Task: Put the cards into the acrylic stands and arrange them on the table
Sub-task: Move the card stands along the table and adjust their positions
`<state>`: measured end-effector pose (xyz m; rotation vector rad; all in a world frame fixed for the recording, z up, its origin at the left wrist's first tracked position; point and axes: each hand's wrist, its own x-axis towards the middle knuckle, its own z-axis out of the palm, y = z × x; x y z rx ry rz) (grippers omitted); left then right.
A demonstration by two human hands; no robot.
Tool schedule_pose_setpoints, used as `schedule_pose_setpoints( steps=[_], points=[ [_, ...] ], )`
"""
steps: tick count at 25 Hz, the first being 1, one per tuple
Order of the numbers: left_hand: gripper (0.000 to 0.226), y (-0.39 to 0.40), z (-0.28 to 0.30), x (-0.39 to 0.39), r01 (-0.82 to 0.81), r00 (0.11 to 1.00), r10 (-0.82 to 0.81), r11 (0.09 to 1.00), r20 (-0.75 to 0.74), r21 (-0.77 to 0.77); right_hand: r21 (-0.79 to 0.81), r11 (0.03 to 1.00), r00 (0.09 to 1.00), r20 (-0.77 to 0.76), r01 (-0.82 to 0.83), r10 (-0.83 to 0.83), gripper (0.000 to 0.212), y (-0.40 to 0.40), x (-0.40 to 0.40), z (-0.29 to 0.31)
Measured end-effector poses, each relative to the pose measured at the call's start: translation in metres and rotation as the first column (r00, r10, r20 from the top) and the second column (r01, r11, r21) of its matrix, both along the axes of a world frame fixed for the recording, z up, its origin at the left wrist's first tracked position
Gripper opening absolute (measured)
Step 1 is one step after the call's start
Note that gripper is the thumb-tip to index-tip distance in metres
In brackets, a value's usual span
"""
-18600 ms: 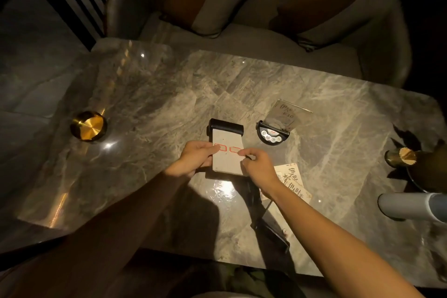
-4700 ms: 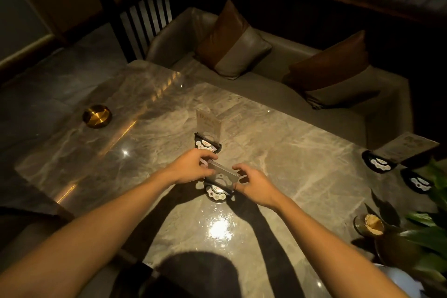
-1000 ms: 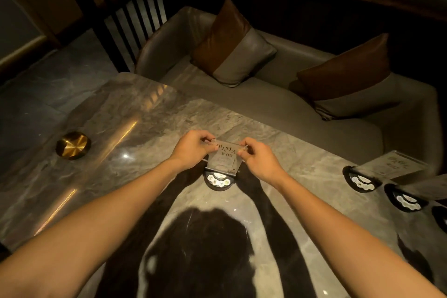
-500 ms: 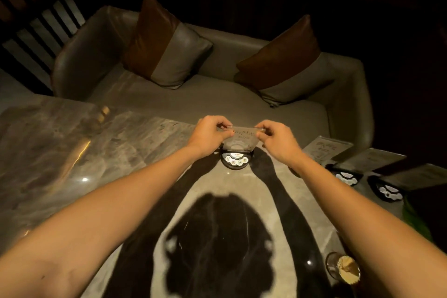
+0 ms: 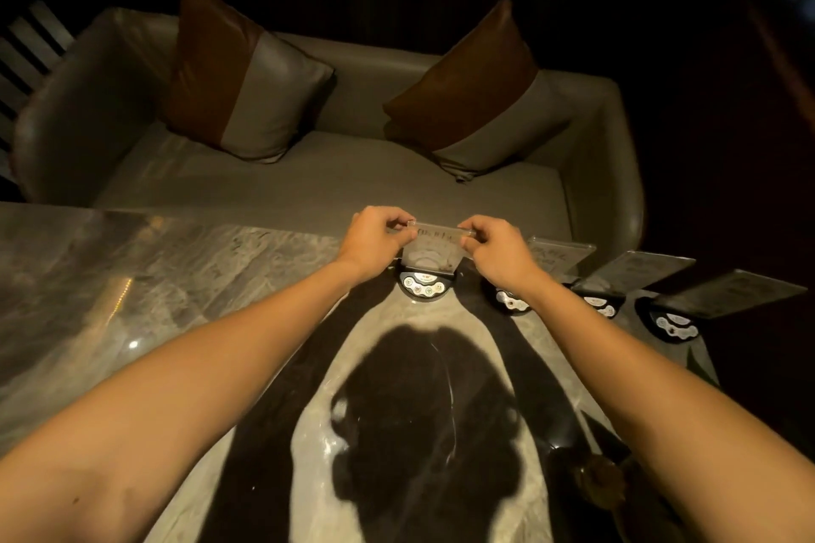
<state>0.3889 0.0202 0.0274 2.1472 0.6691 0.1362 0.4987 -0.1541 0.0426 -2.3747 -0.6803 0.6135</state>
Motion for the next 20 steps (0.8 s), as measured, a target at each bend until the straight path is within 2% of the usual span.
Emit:
schedule_pose_setpoints(
  steps=[4, 8, 10, 13, 17, 20],
  points=[
    [0.014, 0.001, 0.005, 0.003, 0.009, 0.999, -0.012, 0.999, -0.051, -0.045, -0.027, 0.999, 0.999, 0.021, -0.043, 0.044, 0.032, -0.002, -0.002, 0.008],
    [0.042, -0.004, 0.025, 0.004, 0.027, 0.993, -0.026, 1.0, -0.117, 0.014, -0.035, 0.996, 0.99, 0.109, -0.087, 0.091, 0.043, -0.016, -0.007, 0.036],
    [0.051, -0.019, 0.044, 0.011, 0.027, 0.998, -0.025, 0.998, -0.049, 0.049, 0.0, 0.996, 0.978, 0.191, -0.09, 0.088, 0.044, -0.033, -0.003, 0.054],
    [0.046, -0.056, 0.072, 0.03, 0.055, 0.991, -0.066, 0.993, 0.114, 0.101, 0.073, 0.996, 0.96, 0.278, -0.044, 0.022, 0.049, -0.071, 0.01, 0.079],
    [0.046, -0.118, 0.09, 0.066, 0.24, 0.959, -0.256, 0.961, 0.118, 0.135, 0.067, 0.997, 0.93, 0.36, 0.048, -0.069, 0.052, -0.137, 0.038, 0.095],
    [0.037, -0.17, 0.094, 0.093, 0.29, 0.93, -0.319, 0.942, 0.184, 0.165, 0.0, 0.993, 0.935, 0.339, 0.115, -0.108, 0.061, -0.195, 0.064, 0.097]
  ],
)
